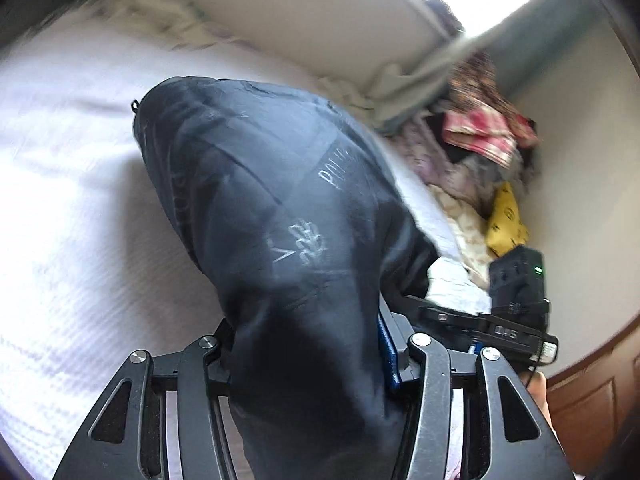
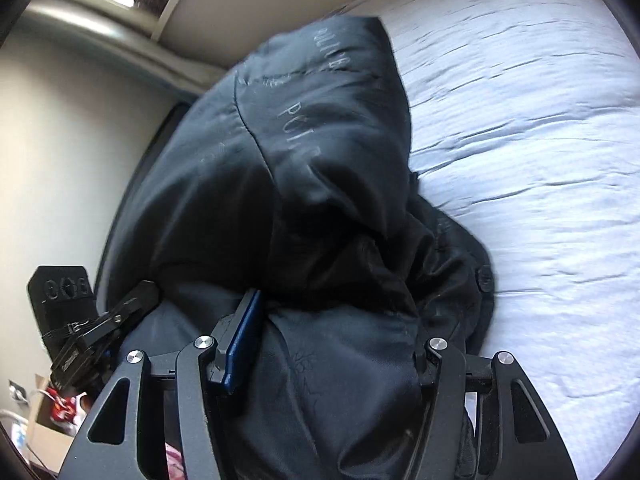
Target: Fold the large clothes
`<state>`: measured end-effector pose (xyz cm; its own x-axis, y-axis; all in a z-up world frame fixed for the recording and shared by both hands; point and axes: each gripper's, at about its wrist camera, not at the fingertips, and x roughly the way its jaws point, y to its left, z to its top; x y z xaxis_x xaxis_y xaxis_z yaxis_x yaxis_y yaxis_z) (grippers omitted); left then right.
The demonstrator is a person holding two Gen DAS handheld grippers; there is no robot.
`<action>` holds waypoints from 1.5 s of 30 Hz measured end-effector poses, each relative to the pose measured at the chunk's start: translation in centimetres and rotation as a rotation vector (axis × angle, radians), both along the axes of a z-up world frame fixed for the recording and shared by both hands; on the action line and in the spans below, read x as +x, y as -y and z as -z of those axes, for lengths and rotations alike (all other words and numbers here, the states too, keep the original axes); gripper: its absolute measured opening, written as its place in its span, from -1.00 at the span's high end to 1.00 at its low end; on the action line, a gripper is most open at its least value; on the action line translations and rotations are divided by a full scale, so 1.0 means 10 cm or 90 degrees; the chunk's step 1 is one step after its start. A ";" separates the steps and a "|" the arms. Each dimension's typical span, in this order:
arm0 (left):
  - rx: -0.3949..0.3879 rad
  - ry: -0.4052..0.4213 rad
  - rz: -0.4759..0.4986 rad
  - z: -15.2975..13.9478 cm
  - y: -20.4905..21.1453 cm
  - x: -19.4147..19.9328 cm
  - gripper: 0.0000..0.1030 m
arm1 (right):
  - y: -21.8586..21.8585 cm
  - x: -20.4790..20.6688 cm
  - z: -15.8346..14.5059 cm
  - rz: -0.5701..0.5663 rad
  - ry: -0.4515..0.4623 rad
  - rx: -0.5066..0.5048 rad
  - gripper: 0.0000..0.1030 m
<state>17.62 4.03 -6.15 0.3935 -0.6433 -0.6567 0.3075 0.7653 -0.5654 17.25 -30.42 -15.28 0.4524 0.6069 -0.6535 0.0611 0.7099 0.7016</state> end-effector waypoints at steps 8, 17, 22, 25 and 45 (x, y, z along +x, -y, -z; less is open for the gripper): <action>0.052 -0.050 -0.039 0.24 -0.29 -0.02 -0.38 | -0.23 0.13 0.12 -0.029 -0.008 -0.071 -0.22; 0.248 0.100 -0.074 -0.27 0.05 -0.52 -0.40 | -0.27 0.14 0.09 0.000 -0.009 -0.084 -0.39; 0.285 0.182 -0.021 -0.40 0.44 -0.91 -0.54 | -0.30 0.07 -0.03 -0.012 -0.001 -0.091 -0.42; 0.361 0.177 0.005 -0.13 0.61 -0.93 -0.56 | -0.29 0.02 -0.14 -0.025 0.016 -0.112 -0.42; 0.421 0.209 -0.006 0.14 0.77 -1.00 -0.83 | -0.59 -0.28 -0.18 -0.063 0.040 -0.296 0.66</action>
